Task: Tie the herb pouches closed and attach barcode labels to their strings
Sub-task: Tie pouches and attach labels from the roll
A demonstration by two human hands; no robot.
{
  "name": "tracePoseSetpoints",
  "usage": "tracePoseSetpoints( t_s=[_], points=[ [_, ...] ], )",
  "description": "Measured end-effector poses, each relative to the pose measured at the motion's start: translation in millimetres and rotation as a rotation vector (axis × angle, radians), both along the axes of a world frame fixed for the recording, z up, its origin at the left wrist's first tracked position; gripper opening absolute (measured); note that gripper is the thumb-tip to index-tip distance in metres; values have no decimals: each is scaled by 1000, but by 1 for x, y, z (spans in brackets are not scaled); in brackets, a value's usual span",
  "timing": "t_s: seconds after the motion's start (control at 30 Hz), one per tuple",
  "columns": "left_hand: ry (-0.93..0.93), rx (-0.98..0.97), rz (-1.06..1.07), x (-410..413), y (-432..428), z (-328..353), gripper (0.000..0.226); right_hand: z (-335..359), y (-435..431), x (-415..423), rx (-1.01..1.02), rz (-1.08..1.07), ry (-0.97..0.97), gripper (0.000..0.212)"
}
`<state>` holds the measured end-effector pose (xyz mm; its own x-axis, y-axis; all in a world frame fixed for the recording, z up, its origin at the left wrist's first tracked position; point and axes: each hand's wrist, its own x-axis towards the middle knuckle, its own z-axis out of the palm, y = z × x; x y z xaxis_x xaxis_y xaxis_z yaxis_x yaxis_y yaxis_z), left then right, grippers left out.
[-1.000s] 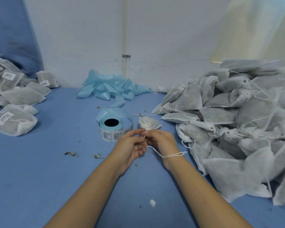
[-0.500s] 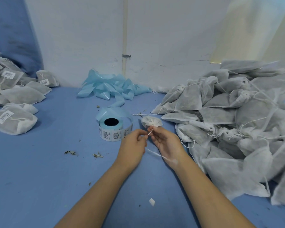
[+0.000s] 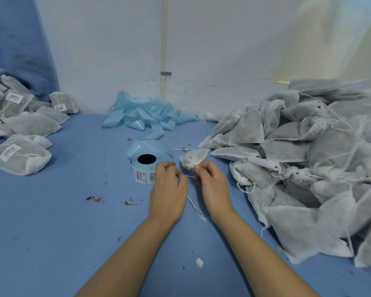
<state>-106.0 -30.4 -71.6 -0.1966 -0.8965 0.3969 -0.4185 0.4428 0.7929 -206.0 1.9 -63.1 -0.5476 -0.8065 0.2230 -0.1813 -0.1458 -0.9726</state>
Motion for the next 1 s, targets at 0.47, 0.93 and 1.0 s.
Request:
tracePoseSetpoints(
  t_s=[0.47,0.93,1.0],
  points=[
    [160,51,-273,-1,-3,2,14,0,7,10,156,-157,892,60],
    [68,-185,-346,-1,0,4,18,-1,9,6,-128,-257,645,28],
    [134,-134,-371,-3,2,5,15,1,10,5,-185,-241,443,22]
  ],
)
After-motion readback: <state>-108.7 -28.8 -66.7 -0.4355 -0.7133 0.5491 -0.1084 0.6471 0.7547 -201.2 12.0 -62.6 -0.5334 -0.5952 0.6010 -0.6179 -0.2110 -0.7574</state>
